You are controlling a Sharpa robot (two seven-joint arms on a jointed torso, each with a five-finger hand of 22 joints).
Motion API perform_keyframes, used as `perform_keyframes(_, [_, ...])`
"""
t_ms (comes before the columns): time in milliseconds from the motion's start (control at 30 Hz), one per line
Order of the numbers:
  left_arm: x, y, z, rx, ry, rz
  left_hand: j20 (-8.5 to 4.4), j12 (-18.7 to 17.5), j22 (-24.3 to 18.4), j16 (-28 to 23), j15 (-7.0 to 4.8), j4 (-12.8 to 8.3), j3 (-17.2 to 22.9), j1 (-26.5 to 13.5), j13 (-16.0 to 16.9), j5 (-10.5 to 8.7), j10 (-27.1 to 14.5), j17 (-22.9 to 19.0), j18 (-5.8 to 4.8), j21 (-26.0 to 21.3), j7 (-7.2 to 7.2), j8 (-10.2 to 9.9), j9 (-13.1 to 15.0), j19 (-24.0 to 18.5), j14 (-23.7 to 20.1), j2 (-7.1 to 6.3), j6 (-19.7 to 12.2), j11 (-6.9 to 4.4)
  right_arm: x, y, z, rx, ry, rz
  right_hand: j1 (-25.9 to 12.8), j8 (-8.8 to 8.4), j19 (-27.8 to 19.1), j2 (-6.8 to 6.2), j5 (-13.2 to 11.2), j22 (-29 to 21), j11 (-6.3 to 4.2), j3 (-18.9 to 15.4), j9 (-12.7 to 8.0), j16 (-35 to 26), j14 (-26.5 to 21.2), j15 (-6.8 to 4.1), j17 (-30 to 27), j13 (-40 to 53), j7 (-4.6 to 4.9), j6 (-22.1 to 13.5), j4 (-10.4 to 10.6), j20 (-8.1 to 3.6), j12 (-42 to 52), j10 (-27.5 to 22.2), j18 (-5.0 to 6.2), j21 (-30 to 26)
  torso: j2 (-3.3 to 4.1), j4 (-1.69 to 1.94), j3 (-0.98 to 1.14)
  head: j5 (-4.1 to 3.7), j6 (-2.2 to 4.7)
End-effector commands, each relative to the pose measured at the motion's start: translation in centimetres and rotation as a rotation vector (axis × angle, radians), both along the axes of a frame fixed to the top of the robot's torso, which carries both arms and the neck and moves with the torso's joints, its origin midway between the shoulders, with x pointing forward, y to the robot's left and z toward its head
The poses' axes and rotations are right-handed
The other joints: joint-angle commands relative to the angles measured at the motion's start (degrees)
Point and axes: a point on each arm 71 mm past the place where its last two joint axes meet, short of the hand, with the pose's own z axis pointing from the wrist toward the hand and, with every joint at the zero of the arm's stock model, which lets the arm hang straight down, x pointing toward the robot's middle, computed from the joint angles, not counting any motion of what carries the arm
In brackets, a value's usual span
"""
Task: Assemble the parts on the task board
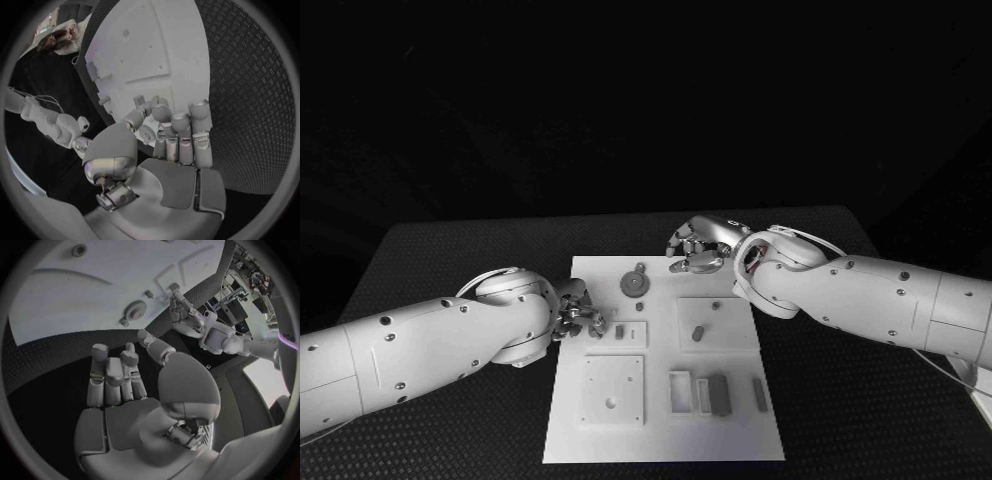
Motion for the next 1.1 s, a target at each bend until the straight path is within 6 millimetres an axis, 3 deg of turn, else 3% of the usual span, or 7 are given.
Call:
perform_keyframes(33, [-0.11, -0.06, 0.0, -0.013, -0.017, 0.0, -0.05, 0.2, 1.1, 0.2, -0.63, -1.9, 1.9, 0.3, 0.0, -0.13, 1.1, 0.1, 1.5, 0.3, -1.44, 15.2, 0.0, 0.4, 0.9, 0.73, 1.7, -0.83, -0.04, 0.1, -0.05, -0.004, 0.003, 0.013, -0.3, -0.24, 0.1, -0.04, -0.1, 0.9, 0.11, 0.1, 0.0, -0.3, -0.3, -0.2, 0.0, -0.1, 0.3, 0.0, 0.1, -0.36, 0.2, -0.3, 0.69, -0.4, -0.01, 0.0, -0.02, -0.02, -0.02])
perform_keyframes(500, [-0.41, -0.05, -0.03, -0.008, -0.021, -0.014, -0.05, 0.1, 1.1, 0.2, -0.62, -2.3, 2.1, 0.5, 0.0, -0.25, 1.1, 0.1, 1.53, 0.4, -1.45, 15.3, 0.0, 0.3, 0.9, 0.71, 1.7, -0.84, -0.08, 0.14, -0.07, -0.004, 0.005, 0.015, -0.4, -0.24, 0.1, 0.0, -0.1, 0.9, 0.12, 0.1, 0.0, -0.3, -0.3, -0.19, 0.0, -0.1, 0.3, 0.0, 0.2, -0.35, 0.2, -0.3, 0.69, -0.4, -0.02, 0.13, -0.05, -0.09, -0.09])
perform_keyframes(1100, [-0.46, -0.29, -0.34, 0.015, -0.041, -0.024, 0.03, 0.0, 1.1, 0.1, -0.56, -2.2, 2.2, 0.2, -0.1, -0.64, 1.2, 0.1, 1.5, 0.4, -1.4, 15.4, -0.2, 0.3, 1.0, 1.31, 1.5, -0.8, -0.07, 0.11, -0.07, -0.004, 0.005, 0.014, -0.4, -0.25, 0.1, 0.0, -0.1, 0.9, 0.11, 0.1, 0.0, -0.3, -0.3, -0.2, 0.1, -0.1, 0.3, 0.0, 0.2, -0.36, 0.2, -0.3, 0.69, -0.4, 0.0, 0.05, -0.03, 0.03, -0.14])
